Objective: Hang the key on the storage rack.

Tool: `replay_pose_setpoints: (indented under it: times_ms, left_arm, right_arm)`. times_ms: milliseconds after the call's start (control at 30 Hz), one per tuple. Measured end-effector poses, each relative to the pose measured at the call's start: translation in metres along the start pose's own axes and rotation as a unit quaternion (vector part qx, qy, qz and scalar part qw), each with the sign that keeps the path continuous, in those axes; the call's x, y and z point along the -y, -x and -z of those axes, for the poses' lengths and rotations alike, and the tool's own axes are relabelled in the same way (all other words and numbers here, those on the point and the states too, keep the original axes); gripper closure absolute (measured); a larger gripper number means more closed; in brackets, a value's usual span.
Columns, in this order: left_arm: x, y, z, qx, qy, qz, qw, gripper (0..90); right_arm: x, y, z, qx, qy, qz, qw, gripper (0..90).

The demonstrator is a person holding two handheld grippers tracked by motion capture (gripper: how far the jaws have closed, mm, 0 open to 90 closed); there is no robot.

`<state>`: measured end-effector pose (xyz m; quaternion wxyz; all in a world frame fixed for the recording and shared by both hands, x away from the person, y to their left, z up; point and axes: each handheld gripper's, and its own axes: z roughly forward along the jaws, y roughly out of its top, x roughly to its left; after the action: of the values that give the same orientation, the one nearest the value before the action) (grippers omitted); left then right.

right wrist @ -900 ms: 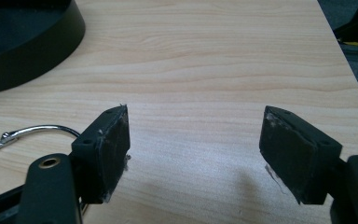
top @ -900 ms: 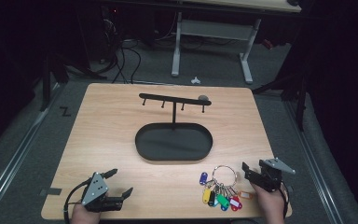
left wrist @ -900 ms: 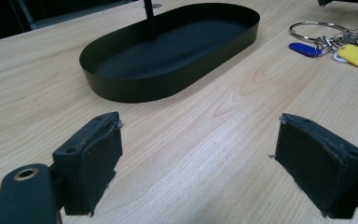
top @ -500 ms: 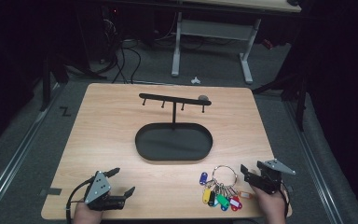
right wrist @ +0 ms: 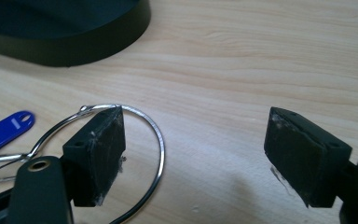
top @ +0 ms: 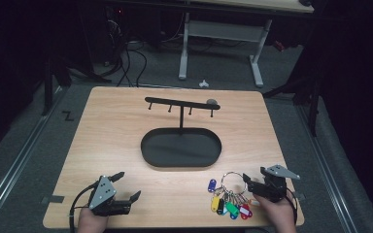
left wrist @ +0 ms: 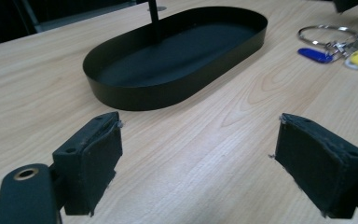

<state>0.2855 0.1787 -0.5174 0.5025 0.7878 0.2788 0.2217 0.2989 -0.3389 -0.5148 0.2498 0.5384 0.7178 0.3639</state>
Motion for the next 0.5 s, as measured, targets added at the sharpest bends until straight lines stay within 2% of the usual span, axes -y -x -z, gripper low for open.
replay_pose_setpoints:
  times_ms: [33,133,200,233,267,300,333,467,500]
  left_arm:
    - [0.0,-0.001,0.001,-0.015,0.002,0.001,0.9999,15.1]
    - [0.001,-0.004,0.004,-0.021,0.009,0.013,0.9997,15.1]
    - [0.001,-0.008,0.006,-0.023,0.012,0.019,0.9995,15.0]
    - [0.001,-0.01,0.006,-0.025,0.016,0.027,0.9992,15.0]
    - [0.001,-0.01,0.006,-0.025,0.016,0.027,0.9992,15.0]
    - [0.001,-0.01,0.005,-0.024,0.017,0.028,0.9992,15.0]
    - [0.001,-0.01,0.005,-0.024,0.017,0.028,0.9992,15.0]
    - [0.001,-0.007,0.004,-0.012,0.01,0.02,0.9997,15.1]
    - [0.001,-0.006,0.005,-0.009,0.011,0.016,0.9998,15.0]
  right_arm:
    - [-0.001,-0.002,0.0,-0.001,-0.008,0.004,1.0,20.9]
    - [-0.004,-0.005,0.001,-0.01,-0.022,0.011,0.9996,21.5]
    - [-0.008,-0.008,0.001,-0.015,-0.036,0.024,0.999,24.1]
    - [-0.011,-0.008,-0.001,-0.018,-0.05,0.032,0.9981,29.9]
    - [-0.011,-0.008,-0.001,-0.018,-0.05,0.032,0.9981,29.9]
    - [-0.014,-0.008,-0.004,-0.022,-0.07,0.043,0.9964,30.0]
    - [-0.014,-0.008,-0.004,-0.022,-0.07,0.043,0.9964,30.0]
    - [-0.024,-0.006,-0.007,-0.025,-0.11,0.045,0.9925,33.9]
    - [-0.03,-0.005,-0.009,-0.028,-0.128,0.051,0.9901,34.1]
